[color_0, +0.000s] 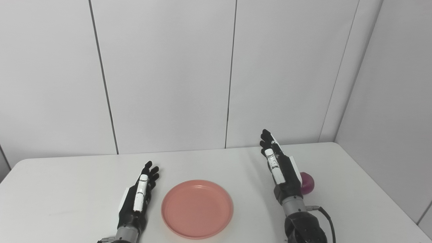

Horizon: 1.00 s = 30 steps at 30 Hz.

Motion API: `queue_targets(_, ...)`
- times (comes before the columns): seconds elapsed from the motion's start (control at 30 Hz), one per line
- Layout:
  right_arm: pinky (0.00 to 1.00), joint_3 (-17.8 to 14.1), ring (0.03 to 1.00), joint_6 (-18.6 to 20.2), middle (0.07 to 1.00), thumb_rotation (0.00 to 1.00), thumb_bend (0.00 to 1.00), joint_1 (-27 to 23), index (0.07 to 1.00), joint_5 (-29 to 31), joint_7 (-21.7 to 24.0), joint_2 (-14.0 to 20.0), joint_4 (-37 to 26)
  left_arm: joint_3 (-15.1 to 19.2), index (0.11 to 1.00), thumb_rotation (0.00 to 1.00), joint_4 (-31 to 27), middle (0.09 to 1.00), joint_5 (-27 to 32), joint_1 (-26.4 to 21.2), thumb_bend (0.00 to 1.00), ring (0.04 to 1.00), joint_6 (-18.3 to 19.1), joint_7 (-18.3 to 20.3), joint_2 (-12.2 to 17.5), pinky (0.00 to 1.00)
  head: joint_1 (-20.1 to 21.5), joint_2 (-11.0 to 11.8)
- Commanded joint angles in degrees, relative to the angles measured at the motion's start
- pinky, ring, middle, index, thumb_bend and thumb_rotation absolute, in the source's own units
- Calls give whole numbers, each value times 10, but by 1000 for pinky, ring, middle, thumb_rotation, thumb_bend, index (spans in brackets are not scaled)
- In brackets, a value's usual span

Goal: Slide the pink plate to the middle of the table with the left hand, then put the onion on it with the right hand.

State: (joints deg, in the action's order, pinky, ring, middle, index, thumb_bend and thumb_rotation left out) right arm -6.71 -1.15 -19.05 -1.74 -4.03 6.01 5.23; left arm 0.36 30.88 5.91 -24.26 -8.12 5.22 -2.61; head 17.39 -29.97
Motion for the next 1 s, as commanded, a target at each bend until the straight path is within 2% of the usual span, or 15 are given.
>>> queue_targets(0.0, 924, -2, 927, -9, 919, 812, 598, -37, 920, -34, -18, 21, -34, 6, 941, 1000, 21, 933, 6, 16, 547, 949, -16, 11, 15, 993, 20, 2)
queue_targets(0.1, 897, 5, 922, 26, 905, 761, 638, -41, 903, -95, -30, 43, -53, 14, 946, 1000, 27, 940, 18, 14, 531, 953, -13, 22, 21, 1000, 65, 7)
queue_targets(0.2, 864, 13, 908, 64, 898, 706, 684, -46, 896, -141, -25, 67, -71, 16, 957, 1000, 19, 954, 27, 15, 515, 962, 1, 32, 25, 1000, 76, 7)
queue_targets(0.3, 851, 20, 893, 115, 891, 635, 713, -47, 883, -182, -6, 101, -95, 17, 954, 1000, 38, 952, 33, 11, 512, 966, -16, 45, 31, 1000, 81, 4)
queue_targets(0.4, 816, 25, 868, 165, 877, 569, 762, -48, 867, -210, 16, 130, -116, 20, 949, 1000, 46, 946, 41, 9, 525, 959, -20, 53, 31, 1000, 84, 2)
queue_targets(0.53, 768, 28, 833, 221, 848, 519, 818, -51, 846, -236, 40, 161, -132, 23, 944, 1000, 36, 941, 49, 12, 529, 958, -5, 56, 28, 1000, 90, -3)
queue_targets(0.73, 765, 45, 834, 274, 847, 482, 874, -51, 838, -286, 61, 184, -144, 24, 943, 1000, 31, 938, 51, 14, 549, 951, 2, 59, 28, 1000, 80, -8)
queue_targets(0.97, 773, 44, 844, 281, 857, 460, 905, -56, 851, -369, 110, 189, -120, 24, 936, 1000, 15, 931, 54, 20, 552, 948, 12, 56, 24, 998, 73, -11)
